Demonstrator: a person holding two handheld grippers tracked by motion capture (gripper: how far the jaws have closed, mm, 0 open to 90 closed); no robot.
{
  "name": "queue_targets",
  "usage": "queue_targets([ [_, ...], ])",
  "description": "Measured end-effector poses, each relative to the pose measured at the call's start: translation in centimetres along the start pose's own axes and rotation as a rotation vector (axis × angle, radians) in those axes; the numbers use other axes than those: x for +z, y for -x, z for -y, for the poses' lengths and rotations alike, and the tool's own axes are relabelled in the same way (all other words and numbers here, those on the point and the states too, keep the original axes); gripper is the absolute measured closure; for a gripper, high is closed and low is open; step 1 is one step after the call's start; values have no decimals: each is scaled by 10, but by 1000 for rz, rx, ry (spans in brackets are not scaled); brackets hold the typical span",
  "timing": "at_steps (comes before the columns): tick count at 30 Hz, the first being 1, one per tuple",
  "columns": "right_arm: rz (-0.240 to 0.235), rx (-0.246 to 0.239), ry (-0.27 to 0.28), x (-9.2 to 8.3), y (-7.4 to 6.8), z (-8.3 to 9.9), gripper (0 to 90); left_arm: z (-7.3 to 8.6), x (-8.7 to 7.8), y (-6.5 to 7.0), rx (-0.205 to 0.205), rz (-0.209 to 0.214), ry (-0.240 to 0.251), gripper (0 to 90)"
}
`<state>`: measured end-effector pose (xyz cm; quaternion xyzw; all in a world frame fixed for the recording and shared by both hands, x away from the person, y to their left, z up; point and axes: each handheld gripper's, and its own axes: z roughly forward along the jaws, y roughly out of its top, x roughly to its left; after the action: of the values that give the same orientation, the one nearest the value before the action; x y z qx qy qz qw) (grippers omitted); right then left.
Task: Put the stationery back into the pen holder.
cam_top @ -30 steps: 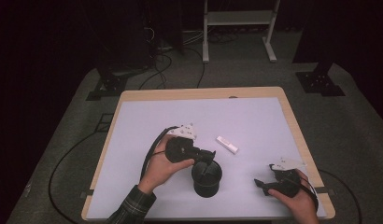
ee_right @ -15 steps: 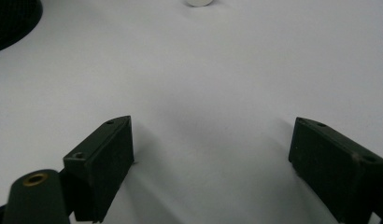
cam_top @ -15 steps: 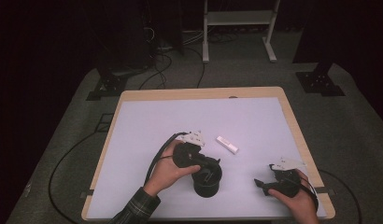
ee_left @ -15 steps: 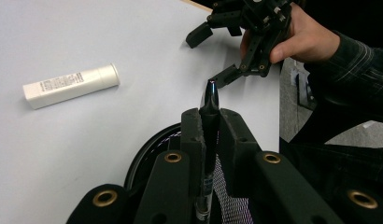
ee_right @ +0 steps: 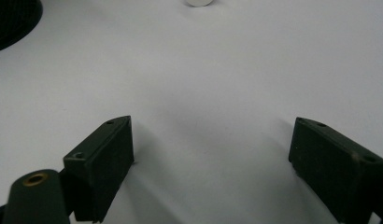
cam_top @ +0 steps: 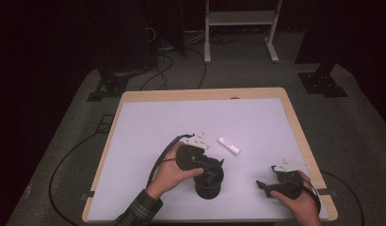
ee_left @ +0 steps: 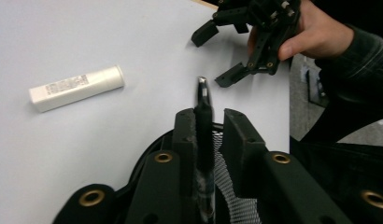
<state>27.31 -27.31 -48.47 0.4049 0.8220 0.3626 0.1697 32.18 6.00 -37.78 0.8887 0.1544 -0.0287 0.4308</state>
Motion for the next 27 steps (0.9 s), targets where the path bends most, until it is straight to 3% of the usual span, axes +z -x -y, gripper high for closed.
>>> queue_targets([
  [9, 0, 0, 0, 0, 0, 0, 128, 1, -13, 0, -14, -19, 28, 693],
  [19, -1, 1, 0, 0, 0, 0, 128, 9, -37, -5, -27, -77, 49, 675],
  [27, 0, 0, -1, 0, 0, 0, 128, 21, -58, -10, -65, -129, 78, 669],
])
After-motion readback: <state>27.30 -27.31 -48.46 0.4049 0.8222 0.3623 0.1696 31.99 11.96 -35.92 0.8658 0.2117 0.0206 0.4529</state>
